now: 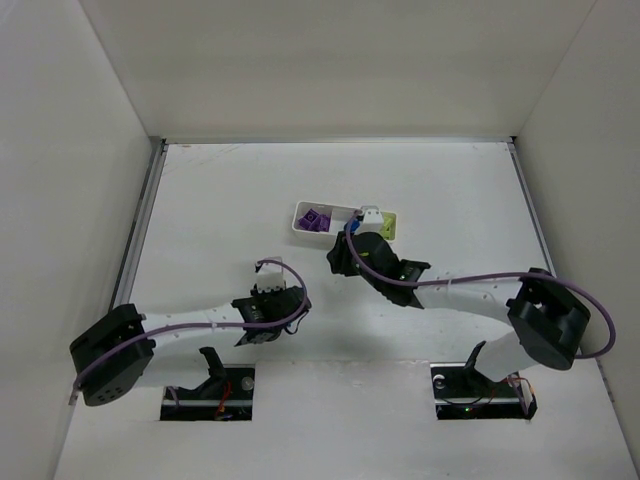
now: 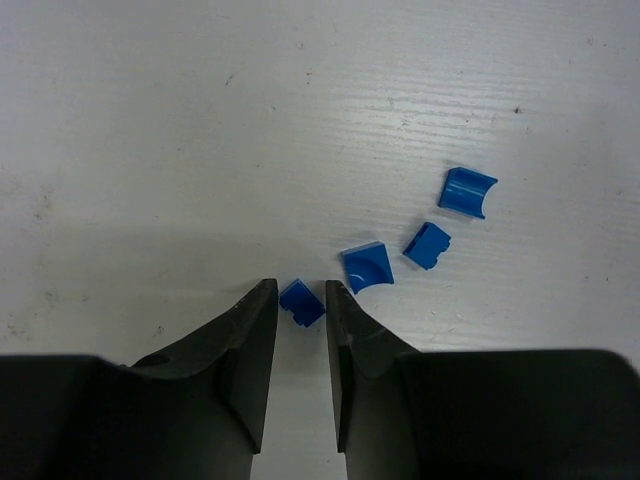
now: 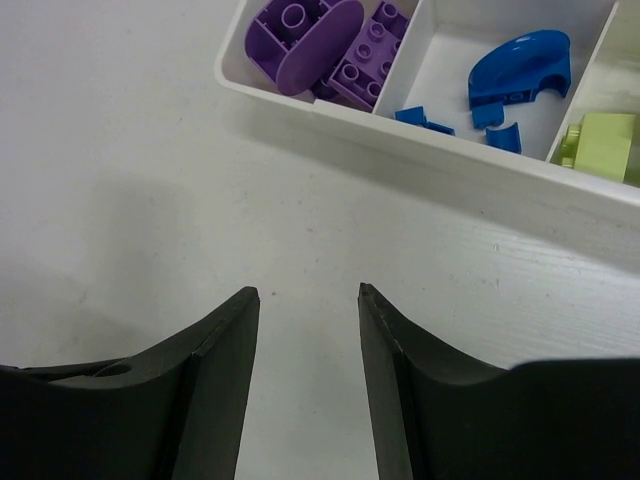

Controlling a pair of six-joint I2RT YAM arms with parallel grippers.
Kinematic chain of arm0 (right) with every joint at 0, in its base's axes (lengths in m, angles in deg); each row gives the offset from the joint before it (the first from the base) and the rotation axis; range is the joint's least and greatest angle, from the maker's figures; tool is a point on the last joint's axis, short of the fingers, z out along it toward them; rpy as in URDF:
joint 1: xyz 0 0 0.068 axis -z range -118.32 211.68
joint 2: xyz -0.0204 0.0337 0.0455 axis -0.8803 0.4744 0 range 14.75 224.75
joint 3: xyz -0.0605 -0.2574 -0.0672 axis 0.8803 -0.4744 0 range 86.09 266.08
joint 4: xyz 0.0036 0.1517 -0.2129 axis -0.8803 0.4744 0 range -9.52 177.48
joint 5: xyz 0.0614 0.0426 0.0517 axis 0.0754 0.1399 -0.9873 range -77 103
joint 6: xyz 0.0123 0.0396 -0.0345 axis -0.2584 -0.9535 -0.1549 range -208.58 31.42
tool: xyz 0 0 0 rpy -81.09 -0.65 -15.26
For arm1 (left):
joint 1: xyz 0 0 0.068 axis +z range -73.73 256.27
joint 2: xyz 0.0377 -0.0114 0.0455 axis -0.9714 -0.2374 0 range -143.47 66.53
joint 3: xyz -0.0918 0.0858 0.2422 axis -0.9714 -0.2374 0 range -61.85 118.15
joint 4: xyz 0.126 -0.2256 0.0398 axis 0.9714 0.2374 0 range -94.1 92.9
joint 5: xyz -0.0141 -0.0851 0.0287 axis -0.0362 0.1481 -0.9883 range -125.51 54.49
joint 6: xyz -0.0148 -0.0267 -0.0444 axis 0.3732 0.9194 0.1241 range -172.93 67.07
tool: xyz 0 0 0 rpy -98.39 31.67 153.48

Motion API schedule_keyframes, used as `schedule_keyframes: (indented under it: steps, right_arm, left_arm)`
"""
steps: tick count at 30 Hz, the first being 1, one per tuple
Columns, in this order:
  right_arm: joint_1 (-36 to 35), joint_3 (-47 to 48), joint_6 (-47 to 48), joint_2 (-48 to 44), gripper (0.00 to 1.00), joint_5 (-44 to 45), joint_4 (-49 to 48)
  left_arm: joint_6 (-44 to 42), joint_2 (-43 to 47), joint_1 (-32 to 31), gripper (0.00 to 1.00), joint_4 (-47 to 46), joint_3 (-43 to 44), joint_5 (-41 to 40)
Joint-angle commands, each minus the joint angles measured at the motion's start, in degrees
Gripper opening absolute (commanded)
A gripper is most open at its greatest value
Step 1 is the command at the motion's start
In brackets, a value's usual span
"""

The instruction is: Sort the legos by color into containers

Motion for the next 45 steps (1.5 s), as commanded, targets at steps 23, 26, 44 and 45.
schedule_keyframes:
  steps: [23,26,44,45]
  right_arm:
    - [2.1,-13.4,-1.6,-19.6,0.55,5.2,-2.5]
    - [3.5,-15.5,-2.2,-21.9,0.55,5.0,-2.5]
    - [6.1,-21.3,-3.4,-24.2,0.56,3.0,-5.5]
    - [6.1,-21.2,-3.3,-24.2,0.56,3.0,-5.5]
  left_arm:
    - [-14.5,2.0,3.8,0.14,-8.5,16.8,3.1]
    - [-18.8,-5.8,6.3,0.14,-15.6,22.0,6.1]
    - [-25.3,-35.7,15.7,0.36,-22.2,48.5,17.9]
    - [-25.6,-35.3,15.7,0.37,-22.2,48.5,17.7]
